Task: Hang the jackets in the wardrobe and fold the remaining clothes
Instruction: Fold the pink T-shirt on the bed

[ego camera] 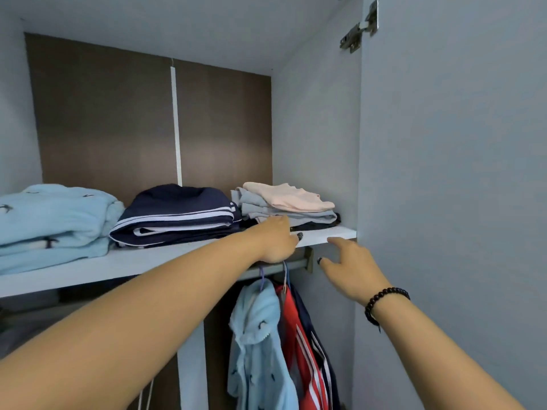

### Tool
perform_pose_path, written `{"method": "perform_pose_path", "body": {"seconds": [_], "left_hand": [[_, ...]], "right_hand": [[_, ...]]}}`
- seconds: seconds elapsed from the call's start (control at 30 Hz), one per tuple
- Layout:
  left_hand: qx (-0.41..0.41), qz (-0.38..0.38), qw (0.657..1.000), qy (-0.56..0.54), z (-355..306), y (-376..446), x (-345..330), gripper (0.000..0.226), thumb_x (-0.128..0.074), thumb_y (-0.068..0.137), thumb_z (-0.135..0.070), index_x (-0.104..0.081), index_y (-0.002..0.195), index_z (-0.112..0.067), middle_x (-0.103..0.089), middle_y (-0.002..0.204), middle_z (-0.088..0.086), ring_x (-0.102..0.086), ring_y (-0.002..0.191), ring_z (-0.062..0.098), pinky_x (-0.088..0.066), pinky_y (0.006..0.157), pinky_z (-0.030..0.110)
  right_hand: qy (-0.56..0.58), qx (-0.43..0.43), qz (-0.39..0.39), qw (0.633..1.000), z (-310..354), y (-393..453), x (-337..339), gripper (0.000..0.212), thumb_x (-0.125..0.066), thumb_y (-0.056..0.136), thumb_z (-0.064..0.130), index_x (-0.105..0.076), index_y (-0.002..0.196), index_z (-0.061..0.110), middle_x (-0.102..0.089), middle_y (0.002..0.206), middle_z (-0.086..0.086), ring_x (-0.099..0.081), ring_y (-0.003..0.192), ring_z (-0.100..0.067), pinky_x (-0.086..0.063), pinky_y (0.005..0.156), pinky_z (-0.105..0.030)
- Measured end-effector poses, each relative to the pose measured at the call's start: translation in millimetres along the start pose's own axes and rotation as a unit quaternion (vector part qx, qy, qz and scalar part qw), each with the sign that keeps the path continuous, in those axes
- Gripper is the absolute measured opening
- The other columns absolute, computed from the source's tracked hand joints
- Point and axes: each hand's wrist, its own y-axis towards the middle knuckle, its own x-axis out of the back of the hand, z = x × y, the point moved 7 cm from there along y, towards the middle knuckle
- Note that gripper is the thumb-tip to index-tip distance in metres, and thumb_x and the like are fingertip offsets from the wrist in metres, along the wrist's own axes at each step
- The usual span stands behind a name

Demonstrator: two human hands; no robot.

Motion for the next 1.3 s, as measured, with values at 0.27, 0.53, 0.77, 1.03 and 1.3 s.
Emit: {"method": "perform_pose_path", "body": {"seconds": [0.27, 0.53, 0.77, 1.03, 1.3], "left_hand": [[0.019, 0.061, 0.997, -0.035, -20.4, -107.6, -29.0, 0.045, -0.038, 0.101, -0.038, -0.042, 0.125, 0.001, -0.044, 0.133, 0.017, -0.04, 0.127, 0.033, -0.036, 0.099, 0.038], [0.122, 0.065, 0.99, 0.019, -19.5, -214.6, -55.3, 0.065, -0.035, 0.102, -0.044, -0.015, 0.151, -0.006, -0.017, 0.159, 0.009, -0.002, 0.149, 0.022, -0.018, 0.12, 0.041], [0.277, 0.036, 0.96, 0.004, -44.8, -324.3, -75.3, 0.065, -0.04, 0.1, -0.042, -0.014, 0.151, -0.011, -0.016, 0.159, 0.006, -0.007, 0.149, 0.021, -0.022, 0.118, 0.04], [0.46, 0.025, 0.887, -0.02, -108.9, -488.1, -91.7, 0.072, -0.034, 0.101, -0.049, -0.001, 0.155, -0.014, 0.001, 0.163, 0.002, 0.001, 0.15, 0.015, -0.007, 0.119, 0.031], [0.599, -0.017, 0.799, -0.037, -170.5, -662.3, -90.5, 0.073, -0.031, 0.1, -0.053, 0.002, 0.155, -0.017, 0.003, 0.163, -0.002, 0.005, 0.149, 0.012, -0.009, 0.12, 0.032]], "right_hand": [[0.015, 0.023, 0.059, 0.998, 3.8, -75.6, -2.6, 0.057, -0.055, 0.093, 0.026, -0.037, 0.145, 0.013, -0.051, 0.139, -0.012, -0.055, 0.112, -0.021, -0.041, 0.101, -0.029], [0.044, 0.116, 0.126, 0.984, 16.9, -109.0, -25.9, 0.044, -0.056, 0.092, 0.022, -0.048, 0.134, 0.011, -0.051, 0.137, -0.007, -0.051, 0.119, -0.021, -0.039, 0.089, -0.023], [0.069, 0.222, 0.265, 0.936, 37.8, -174.7, -52.6, 0.058, -0.056, 0.094, 0.028, -0.035, 0.146, 0.015, -0.054, 0.132, -0.006, -0.055, 0.095, -0.013, -0.043, 0.09, -0.024], [0.112, 0.34, 0.391, 0.848, 76.5, -312.7, -58.3, 0.058, -0.054, 0.095, 0.033, -0.033, 0.147, 0.02, -0.032, 0.153, 0.004, -0.035, 0.138, -0.014, -0.03, 0.107, -0.024], [0.168, 0.447, 0.475, 0.739, 154.7, -458.5, -36.9, 0.052, -0.052, 0.096, 0.032, -0.036, 0.145, 0.019, -0.033, 0.151, 0.006, -0.031, 0.136, -0.009, -0.016, 0.099, -0.011]]}}
